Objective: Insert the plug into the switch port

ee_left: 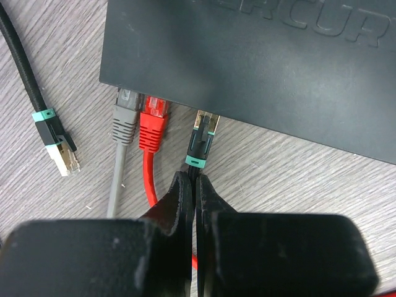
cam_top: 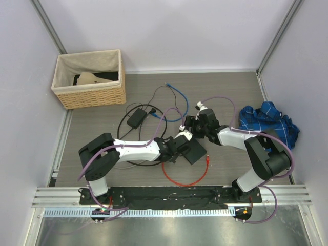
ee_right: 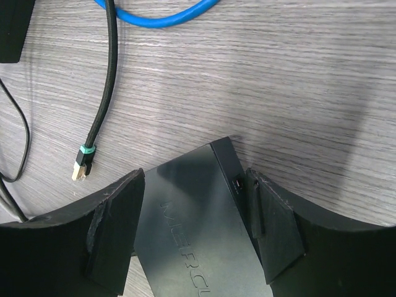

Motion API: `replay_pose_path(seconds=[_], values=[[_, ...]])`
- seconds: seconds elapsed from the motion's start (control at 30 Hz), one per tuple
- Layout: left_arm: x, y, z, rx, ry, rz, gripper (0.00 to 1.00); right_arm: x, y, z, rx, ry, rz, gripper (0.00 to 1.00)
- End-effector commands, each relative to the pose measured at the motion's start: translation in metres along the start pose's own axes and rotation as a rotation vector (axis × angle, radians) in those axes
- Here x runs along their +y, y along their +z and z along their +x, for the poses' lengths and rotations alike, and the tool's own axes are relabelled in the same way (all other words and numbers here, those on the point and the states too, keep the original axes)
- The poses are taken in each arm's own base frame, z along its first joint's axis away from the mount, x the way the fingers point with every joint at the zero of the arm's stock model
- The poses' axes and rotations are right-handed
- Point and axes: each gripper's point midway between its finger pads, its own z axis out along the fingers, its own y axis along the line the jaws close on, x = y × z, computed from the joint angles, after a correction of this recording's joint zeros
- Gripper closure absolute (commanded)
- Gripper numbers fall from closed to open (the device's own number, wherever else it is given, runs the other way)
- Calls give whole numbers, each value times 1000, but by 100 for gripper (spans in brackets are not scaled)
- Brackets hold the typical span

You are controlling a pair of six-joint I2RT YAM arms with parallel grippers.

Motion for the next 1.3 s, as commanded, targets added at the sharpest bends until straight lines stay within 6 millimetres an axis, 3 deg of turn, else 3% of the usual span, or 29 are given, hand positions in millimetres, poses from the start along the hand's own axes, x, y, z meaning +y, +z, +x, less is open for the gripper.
replay_pose_path(seconds=[0.0,0.2,0.37,0.47,0.6,0.7,0.77,0.87,0.93,0.97,1.03,1.07,1.17,1.27], values=[[4,-17,-130,-430,-257,-4,100,17,-23,105,386,113,-46,27],[-10,-37,-177,-532,-261,70,100,32,-18,113,403,120,-76,27],[-9,-41,-198,-572,-301,88,100,41,-19,116,407,138,-89,27],[-6,-38,-202,-578,-336,93,100,45,-20,120,416,156,-92,27],[1,-30,-190,-557,-404,103,100,49,-23,114,386,170,-106,27],[24,-34,-198,-584,-486,106,100,54,-23,118,398,213,-141,27],[30,-41,-201,-600,-473,100,100,50,-23,121,399,206,-126,27],[24,-45,-190,-563,-394,141,100,30,-23,112,358,154,-37,27],[15,-38,-162,-496,-364,186,100,9,-23,98,314,131,40,27],[11,-31,-139,-448,-345,201,100,3,-25,91,292,122,62,26],[1,-36,-120,-413,-319,262,98,-16,-27,74,249,92,122,26],[-2,-32,-101,-364,-299,278,96,-20,-28,68,235,78,137,26],[-15,-32,-71,-288,-242,315,89,-26,-29,51,211,-4,173,24],[-15,-27,-55,-238,-219,301,79,-28,-26,40,206,-59,190,23]])
